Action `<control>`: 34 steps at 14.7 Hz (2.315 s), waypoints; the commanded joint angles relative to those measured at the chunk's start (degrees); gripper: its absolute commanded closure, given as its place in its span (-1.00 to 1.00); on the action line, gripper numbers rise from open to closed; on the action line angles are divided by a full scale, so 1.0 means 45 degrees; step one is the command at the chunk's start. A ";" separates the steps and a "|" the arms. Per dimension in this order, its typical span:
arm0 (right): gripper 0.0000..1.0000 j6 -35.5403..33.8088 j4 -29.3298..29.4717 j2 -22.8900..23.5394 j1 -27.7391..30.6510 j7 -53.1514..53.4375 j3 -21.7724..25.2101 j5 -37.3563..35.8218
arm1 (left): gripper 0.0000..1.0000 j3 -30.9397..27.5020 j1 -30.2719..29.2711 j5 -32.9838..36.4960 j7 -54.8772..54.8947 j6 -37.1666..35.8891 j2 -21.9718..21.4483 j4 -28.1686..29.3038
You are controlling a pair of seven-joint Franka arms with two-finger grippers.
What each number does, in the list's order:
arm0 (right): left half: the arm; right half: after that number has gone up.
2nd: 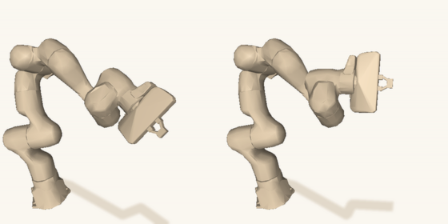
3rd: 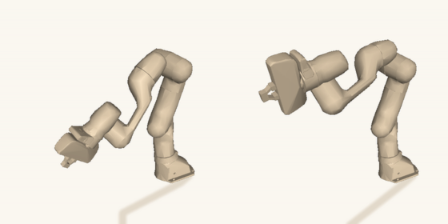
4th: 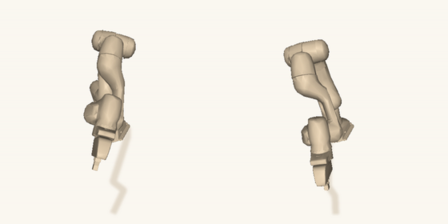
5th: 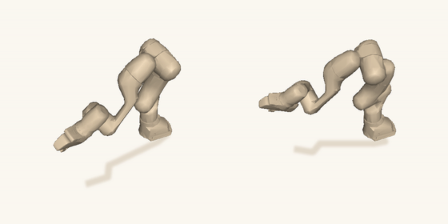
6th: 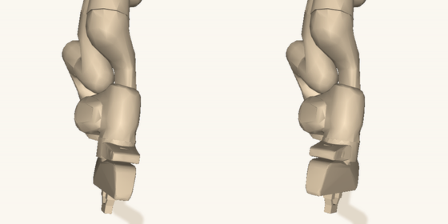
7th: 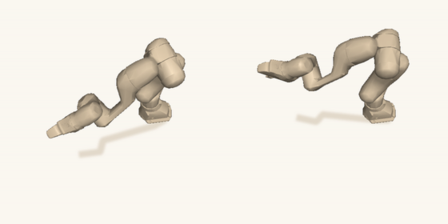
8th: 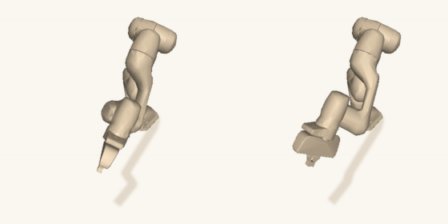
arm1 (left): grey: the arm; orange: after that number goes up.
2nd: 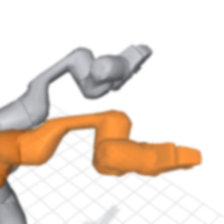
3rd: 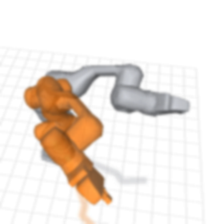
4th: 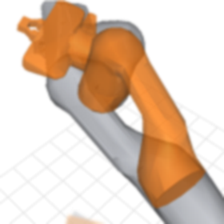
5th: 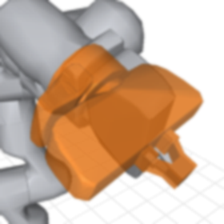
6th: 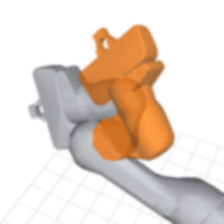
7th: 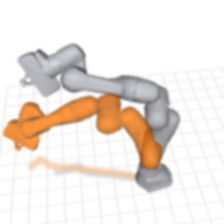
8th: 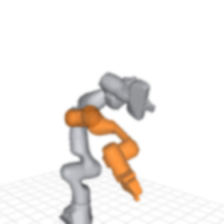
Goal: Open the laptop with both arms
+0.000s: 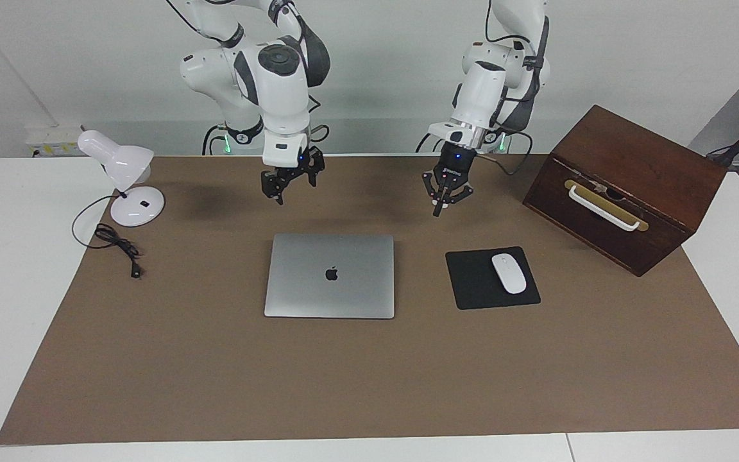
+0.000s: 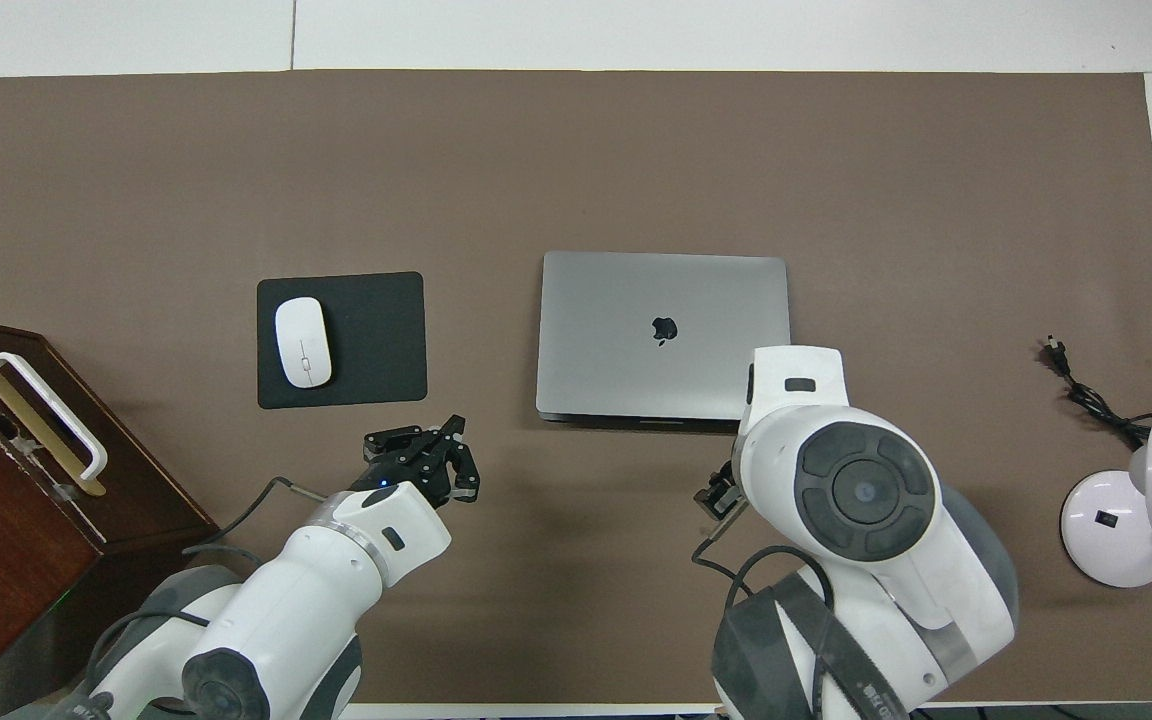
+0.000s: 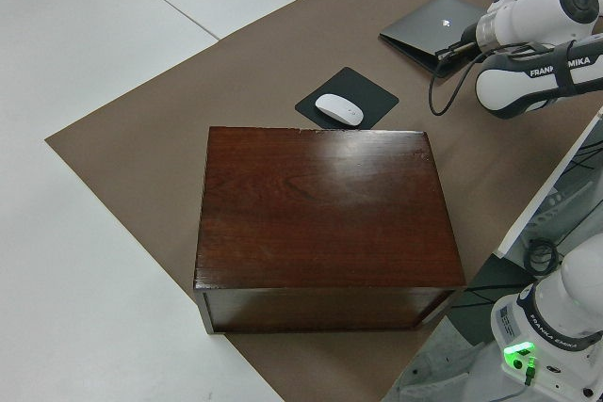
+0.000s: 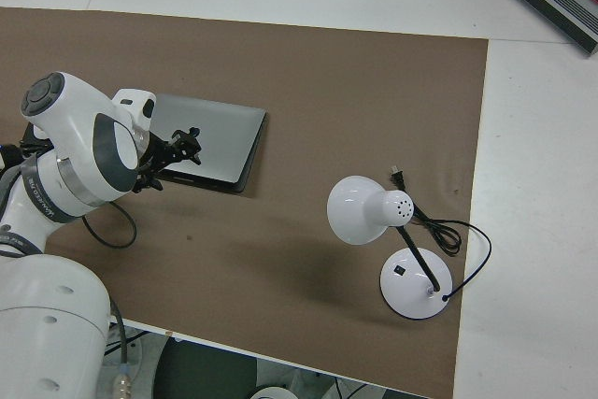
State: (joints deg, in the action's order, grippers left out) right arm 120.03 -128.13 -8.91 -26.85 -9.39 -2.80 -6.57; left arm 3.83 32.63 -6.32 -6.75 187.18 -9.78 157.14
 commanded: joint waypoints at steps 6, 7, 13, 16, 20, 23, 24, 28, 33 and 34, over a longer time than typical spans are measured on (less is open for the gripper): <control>-1.00 0.2425 -0.1915 -0.0170 -0.0672 -0.0100 0.0055 -0.2190 | 1.00 -0.0225 0.1108 -0.0158 -0.0141 0.3033 0.2407 -0.0056; -1.00 0.2641 -0.2013 -0.0053 -0.0830 -0.0100 0.0055 -0.2463 | 1.00 -0.0206 0.1205 -0.0158 -0.0141 0.3033 0.2427 -0.0056; -1.00 0.2973 -0.2112 0.0143 -0.0851 -0.0100 0.0055 -0.2818 | 1.00 -0.0206 0.2123 -0.0412 -0.0141 0.3033 0.3303 -0.0736; -1.00 0.3617 -0.2288 0.0474 -0.0890 -0.0100 0.0055 -0.2857 | 1.00 -0.0225 0.2280 -0.0625 -0.0141 0.3033 0.4124 -0.1616; -1.00 0.3971 -0.2268 0.0768 -0.0870 -0.0100 0.0055 -0.2857 | 1.00 -0.0265 0.2241 -0.0685 -0.0141 0.3033 0.4692 -0.2165; -1.00 0.3971 -0.2268 0.0769 -0.0870 -0.0100 0.0055 -0.2857 | 1.00 -0.0265 0.2104 -0.0685 -0.0141 0.3033 0.5062 -0.2555; -1.00 0.3971 -0.2268 0.0769 -0.0870 -0.0100 0.0055 -0.2857 | 1.00 -0.0284 0.2104 -0.0685 -0.0122 0.3033 0.5141 -0.2634; -1.00 0.3991 -0.2268 0.0769 -0.0870 -0.0100 0.0055 -0.2857 | 1.00 -0.0284 0.2065 -0.0685 -0.0102 0.3033 0.5415 -0.2927; -1.00 0.4049 -0.2268 0.0788 -0.0870 0.0017 0.0055 -0.2857 | 1.00 -0.0304 0.2046 -0.0666 0.0054 0.3033 0.5571 -0.2947; -1.00 0.4049 -0.2268 0.0769 -0.0870 0.0075 0.0055 -0.2857 | 1.00 -0.0304 0.2046 -0.0666 0.0074 0.3033 0.5630 -0.3082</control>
State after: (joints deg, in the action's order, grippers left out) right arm 137.19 -137.94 -5.29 -30.74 -9.43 -2.79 -17.98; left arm 2.71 41.53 -8.24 -7.36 199.61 13.77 144.85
